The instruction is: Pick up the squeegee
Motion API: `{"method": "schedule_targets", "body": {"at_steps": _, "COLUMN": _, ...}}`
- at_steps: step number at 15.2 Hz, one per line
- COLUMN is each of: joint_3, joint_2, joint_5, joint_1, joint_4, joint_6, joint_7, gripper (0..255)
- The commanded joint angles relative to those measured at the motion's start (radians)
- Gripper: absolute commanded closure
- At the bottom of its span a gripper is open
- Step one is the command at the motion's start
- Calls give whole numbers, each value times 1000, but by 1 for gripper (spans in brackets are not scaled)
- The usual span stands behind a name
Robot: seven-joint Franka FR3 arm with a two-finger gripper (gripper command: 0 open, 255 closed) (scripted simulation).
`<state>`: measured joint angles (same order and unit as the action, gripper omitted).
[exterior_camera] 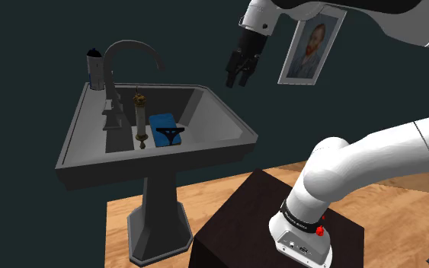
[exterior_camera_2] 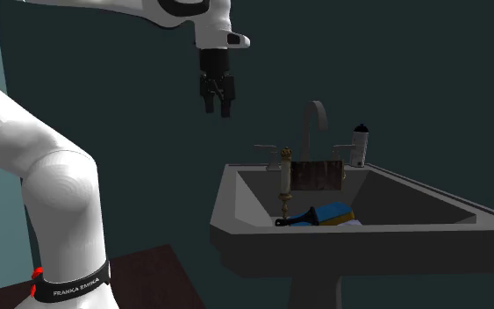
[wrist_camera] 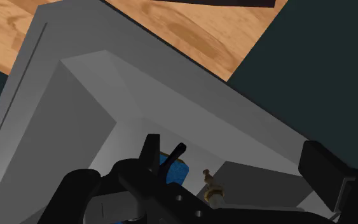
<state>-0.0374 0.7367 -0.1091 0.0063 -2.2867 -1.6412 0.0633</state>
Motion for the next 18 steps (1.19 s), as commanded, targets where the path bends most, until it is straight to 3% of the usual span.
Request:
{"method": "schedule_targets", "body": {"at_steps": 1, "joint_3": 0, "joint_2": 0, "joint_5": 0, "joint_1": 0, "joint_4": 0, "joint_6": 0, "joint_7": 0, "gripper": 0}}
{"method": "schedule_targets", "body": {"at_steps": 9, "joint_3": 60, "joint_2": -174, "joint_5": -30, "joint_1": -24, "joint_4": -91, "joint_6": -289, "joint_7": -123, "gripper": 0}}
{"method": "schedule_targets", "body": {"at_steps": 18, "joint_3": 110, "joint_2": -459, "joint_5": -37, "joint_1": -49, "joint_4": -79, "joint_6": -587, "joint_7": -263, "gripper": 0}}
